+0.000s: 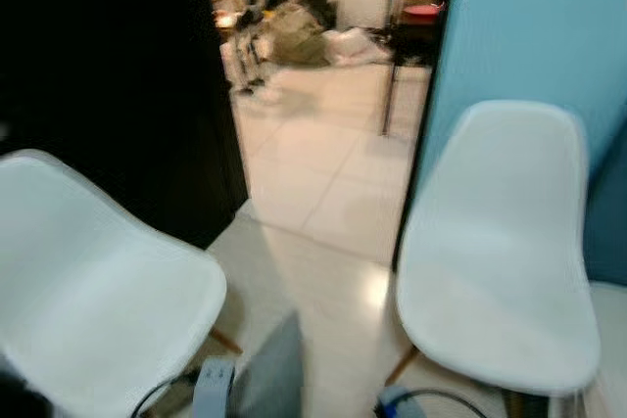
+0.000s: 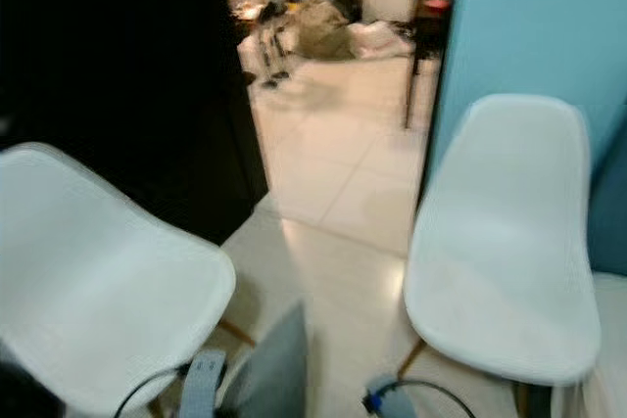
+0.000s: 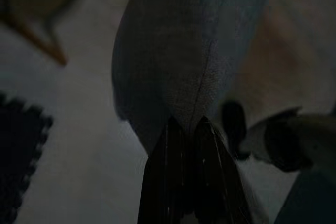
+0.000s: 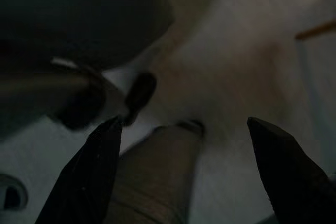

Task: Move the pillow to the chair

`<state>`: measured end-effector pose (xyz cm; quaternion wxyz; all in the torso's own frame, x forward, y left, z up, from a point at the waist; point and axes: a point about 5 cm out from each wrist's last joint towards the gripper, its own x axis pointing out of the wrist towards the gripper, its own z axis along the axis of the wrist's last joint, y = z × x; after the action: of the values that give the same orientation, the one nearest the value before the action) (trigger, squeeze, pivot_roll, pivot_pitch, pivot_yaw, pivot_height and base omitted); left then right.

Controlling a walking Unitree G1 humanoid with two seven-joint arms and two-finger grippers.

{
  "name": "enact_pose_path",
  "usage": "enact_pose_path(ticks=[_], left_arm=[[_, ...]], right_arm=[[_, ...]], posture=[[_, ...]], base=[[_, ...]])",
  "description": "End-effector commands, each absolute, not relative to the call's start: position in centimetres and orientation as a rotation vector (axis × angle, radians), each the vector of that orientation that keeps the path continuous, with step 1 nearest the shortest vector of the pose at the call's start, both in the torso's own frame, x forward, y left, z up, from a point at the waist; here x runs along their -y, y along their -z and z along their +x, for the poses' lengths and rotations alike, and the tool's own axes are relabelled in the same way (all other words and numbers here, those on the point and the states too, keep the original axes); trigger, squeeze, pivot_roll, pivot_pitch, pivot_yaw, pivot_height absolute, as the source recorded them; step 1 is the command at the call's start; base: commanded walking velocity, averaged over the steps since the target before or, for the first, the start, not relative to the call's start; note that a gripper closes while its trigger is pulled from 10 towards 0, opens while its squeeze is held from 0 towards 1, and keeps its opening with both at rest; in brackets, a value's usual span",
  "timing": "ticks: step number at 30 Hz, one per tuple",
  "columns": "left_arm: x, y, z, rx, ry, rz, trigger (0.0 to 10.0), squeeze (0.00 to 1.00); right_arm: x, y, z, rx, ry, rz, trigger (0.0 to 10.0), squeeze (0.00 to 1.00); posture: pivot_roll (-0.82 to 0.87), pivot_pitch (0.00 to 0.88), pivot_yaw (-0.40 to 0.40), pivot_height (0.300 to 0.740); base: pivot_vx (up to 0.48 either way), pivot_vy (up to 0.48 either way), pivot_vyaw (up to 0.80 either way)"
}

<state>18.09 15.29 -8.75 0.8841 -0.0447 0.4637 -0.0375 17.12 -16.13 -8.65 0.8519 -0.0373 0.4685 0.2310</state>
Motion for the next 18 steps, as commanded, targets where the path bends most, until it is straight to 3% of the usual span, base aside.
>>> enact_pose_path(ticks=[1,8,18], left_arm=[[-14.6,8.8,18.0,-0.961,0.063,-0.128,10.0,0.0],[-12.6,9.0,17.4,-0.945,0.02,-0.241,10.0,0.0],[-12.2,8.8,17.7,-0.912,0.081,-0.203,10.0,0.0]], right_arm=[[17.0,8.8,16.7,-1.012,-0.475,-0.088,10.0,0.0],[17.6,8.3,17.5,-1.019,-0.566,-0.162,10.0,0.0],[16.4,8.0,18.2,-0.998,-0.595,-0.15,10.0,0.0]], posture=[[-0.07,0.0,-0.115,0.74],[-0.01,0.0,-0.192,0.74],[0.01,0.0,-0.165,0.74]], base=[[0.0,0.0,0.76],[0.0,0.0,0.76],[0.0,0.0,0.76]])
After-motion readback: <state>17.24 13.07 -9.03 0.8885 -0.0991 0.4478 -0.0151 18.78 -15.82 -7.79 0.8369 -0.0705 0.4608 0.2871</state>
